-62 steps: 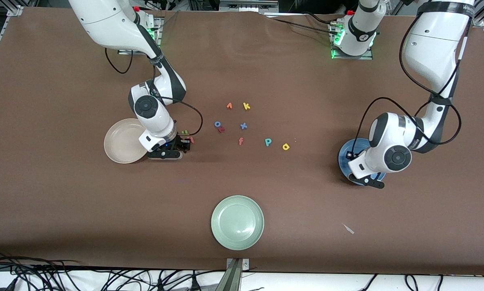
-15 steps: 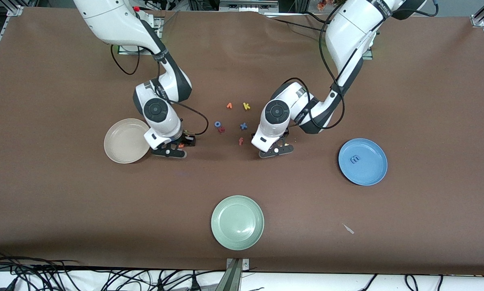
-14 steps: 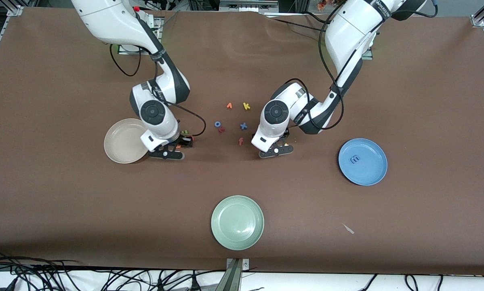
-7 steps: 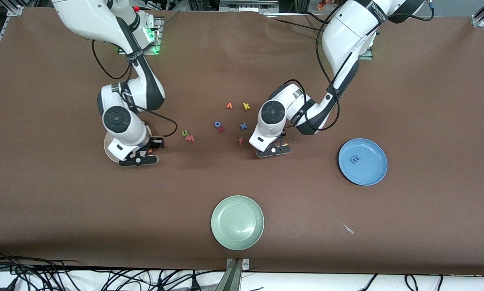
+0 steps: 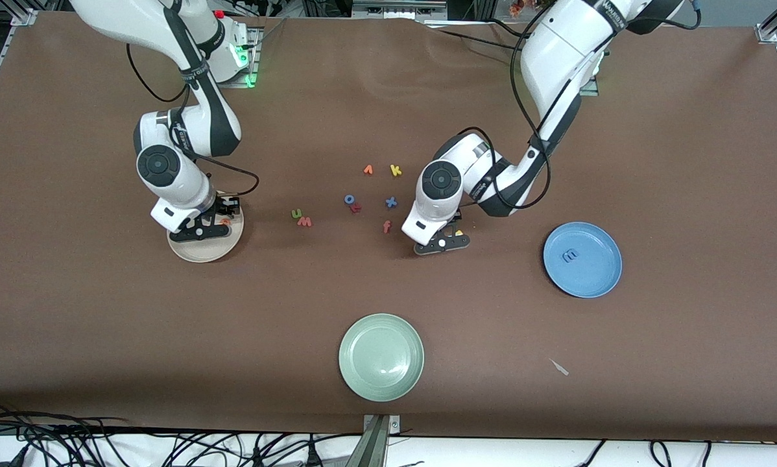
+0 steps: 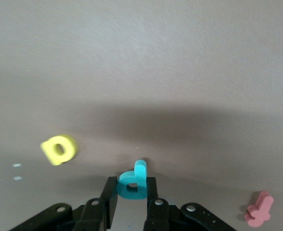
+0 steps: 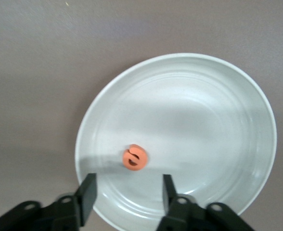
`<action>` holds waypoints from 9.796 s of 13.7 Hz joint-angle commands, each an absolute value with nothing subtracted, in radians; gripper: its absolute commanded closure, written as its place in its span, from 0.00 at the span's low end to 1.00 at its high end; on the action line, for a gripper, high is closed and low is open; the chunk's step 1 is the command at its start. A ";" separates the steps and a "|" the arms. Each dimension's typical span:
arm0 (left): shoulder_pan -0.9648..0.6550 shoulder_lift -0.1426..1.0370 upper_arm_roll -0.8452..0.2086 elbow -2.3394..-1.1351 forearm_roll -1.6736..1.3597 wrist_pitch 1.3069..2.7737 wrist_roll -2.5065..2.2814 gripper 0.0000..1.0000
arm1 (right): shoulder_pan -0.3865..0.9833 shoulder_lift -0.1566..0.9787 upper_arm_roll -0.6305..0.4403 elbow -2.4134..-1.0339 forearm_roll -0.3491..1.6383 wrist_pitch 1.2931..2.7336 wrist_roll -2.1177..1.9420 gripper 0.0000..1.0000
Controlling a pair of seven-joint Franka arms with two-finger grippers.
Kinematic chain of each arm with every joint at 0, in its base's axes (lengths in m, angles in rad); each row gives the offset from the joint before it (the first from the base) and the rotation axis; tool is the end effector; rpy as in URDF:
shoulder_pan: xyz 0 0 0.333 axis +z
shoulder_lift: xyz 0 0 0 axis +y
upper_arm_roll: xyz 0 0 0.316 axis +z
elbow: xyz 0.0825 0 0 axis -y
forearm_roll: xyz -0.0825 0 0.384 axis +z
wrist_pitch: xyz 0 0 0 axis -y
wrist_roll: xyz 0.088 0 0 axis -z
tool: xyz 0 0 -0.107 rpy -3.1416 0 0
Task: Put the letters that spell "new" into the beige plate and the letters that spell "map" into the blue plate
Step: 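Drop the orange e on the beige plate while the left gripper places the p, then grasp the pink w and green n while the left gripper grasps the d, then drop the pink w on the beige plate while the left gripper places the d, then place the green n on the beige plate while the left gripper withdraws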
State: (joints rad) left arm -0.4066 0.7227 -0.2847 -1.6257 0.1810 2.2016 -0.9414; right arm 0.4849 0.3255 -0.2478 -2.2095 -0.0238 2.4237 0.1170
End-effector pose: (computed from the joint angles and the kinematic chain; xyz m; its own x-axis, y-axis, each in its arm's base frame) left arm 0.5391 -0.4099 0.2014 0.9752 0.1924 -0.1092 0.1869 -0.9807 -0.0579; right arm 0.5278 0.1258 0.2268 0.9857 0.1415 -0.0916 0.1507 -0.9831 0.1035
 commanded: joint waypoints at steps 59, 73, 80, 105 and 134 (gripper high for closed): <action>-0.074 0.729 -0.482 -1.798 0.334 2.367 -0.960 0.83 | 0.667 0.223 -0.466 -2.215 -0.017 2.370 -0.092 0.69; 0.202 0.541 -0.480 -1.787 0.345 2.016 -0.332 0.83 | 0.678 0.265 -0.257 -2.269 -0.011 2.556 0.375 0.37; 0.295 0.554 -0.488 -1.803 0.391 2.019 -0.209 0.00 | 0.681 0.402 -0.118 -2.209 -0.009 2.684 0.623 0.33; -0.035 0.040 -0.121 -1.687 -0.026 1.681 -0.134 0.00 | 0.707 0.411 -0.153 -2.227 -0.014 2.726 0.549 0.70; 0.038 0.000 -0.155 -1.695 -0.023 1.618 -0.130 0.00 | 0.710 0.192 -0.471 -1.652 0.014 1.801 0.043 0.01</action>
State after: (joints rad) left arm 0.0259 0.0115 -0.1526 -1.7019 -0.0104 1.6310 -0.1523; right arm 0.7172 0.1845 -0.4598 -1.6973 0.0161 1.8400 0.0675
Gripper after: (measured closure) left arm 0.000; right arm 0.013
